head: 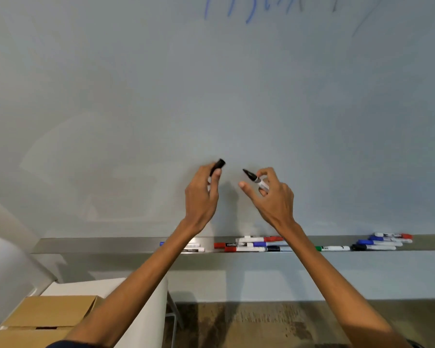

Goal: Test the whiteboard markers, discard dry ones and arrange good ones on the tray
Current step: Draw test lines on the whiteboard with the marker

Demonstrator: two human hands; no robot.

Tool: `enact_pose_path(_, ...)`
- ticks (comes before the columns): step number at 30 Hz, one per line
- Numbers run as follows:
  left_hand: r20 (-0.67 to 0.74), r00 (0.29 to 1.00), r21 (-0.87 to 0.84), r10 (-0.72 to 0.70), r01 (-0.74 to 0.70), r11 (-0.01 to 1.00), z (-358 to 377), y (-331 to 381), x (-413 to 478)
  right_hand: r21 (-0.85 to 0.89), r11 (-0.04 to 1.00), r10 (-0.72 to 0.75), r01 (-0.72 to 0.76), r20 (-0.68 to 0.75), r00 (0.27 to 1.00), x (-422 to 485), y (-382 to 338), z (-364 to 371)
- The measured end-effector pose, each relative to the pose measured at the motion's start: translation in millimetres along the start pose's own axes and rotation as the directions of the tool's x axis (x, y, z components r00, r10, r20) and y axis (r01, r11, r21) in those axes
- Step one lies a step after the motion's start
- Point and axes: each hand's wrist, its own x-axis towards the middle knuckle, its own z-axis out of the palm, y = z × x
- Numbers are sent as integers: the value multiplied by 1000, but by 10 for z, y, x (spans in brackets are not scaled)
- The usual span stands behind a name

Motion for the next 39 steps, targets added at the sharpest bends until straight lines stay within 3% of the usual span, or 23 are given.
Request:
enact_pose_path(6,-286,933,78,219,-206,976,-295,364,877,225,968,-85,110,-115,990,695,-808,-212)
enact_pose_path(14,-478,805,175,353,-307,936,-750,628,1663,256,875,-350,411,-251,902,1295,-1634,-458)
enact_pose_path(24,-518,755,247,403,-319,915,-1185,985,2476,585,696,-310,417,-279,909,1761,-2332,-730)
enact_pose_path(28,-534,715,275,452,-358,892,-1159,1112,2632,779,537,-221,325,-241,945,1906,-2432,-888)
enact_pose_path(39,-607,565,410,559,-381,829,-914,1154,2986,758,523,-187,390,-345,920,2166,-2269,-1348)
